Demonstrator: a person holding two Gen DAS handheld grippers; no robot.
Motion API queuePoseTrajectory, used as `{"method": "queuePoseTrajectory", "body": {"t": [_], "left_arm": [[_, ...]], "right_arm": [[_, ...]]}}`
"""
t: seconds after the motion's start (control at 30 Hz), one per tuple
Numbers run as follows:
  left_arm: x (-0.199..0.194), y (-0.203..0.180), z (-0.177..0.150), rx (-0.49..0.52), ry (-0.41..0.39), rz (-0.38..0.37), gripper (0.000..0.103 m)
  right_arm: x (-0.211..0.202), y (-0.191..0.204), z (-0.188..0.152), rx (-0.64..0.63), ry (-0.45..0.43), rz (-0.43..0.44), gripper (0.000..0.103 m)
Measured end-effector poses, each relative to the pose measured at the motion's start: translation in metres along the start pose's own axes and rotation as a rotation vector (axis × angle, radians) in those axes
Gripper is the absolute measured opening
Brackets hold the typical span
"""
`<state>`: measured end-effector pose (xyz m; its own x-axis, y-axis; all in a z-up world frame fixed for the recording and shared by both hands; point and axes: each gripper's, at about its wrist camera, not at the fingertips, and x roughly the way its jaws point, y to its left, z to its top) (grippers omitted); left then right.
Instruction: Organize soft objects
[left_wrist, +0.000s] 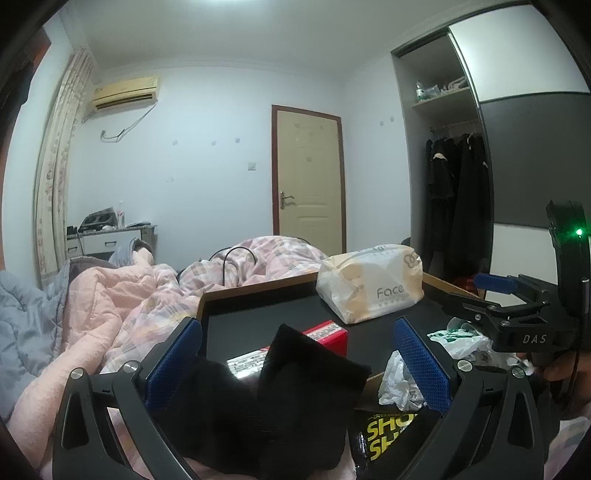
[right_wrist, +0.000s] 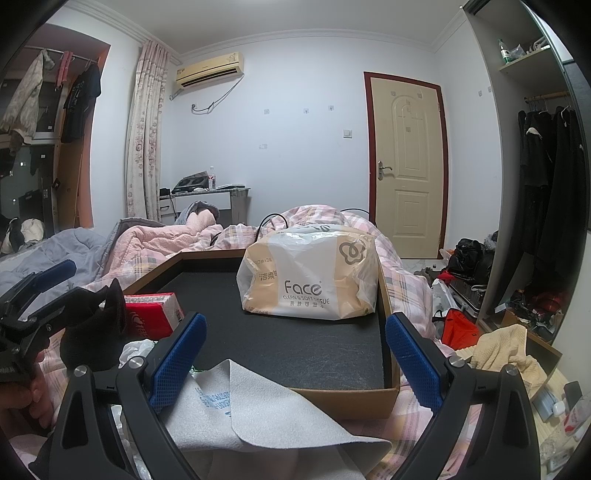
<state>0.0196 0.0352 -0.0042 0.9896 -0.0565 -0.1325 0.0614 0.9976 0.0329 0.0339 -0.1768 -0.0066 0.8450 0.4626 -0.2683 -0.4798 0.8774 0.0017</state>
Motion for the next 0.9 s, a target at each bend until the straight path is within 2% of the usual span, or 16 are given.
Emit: {"method": "queuePoseTrajectory", "body": {"t": [0.9], "left_arm": [[-0.0004, -0.0005, 0.0003, 0.0, -0.005, -0.007, 0.103]], "right_arm": [[-0.0002, 0.0001, 0.0002, 0.0, 0.0, 0.0, 0.097]]}}
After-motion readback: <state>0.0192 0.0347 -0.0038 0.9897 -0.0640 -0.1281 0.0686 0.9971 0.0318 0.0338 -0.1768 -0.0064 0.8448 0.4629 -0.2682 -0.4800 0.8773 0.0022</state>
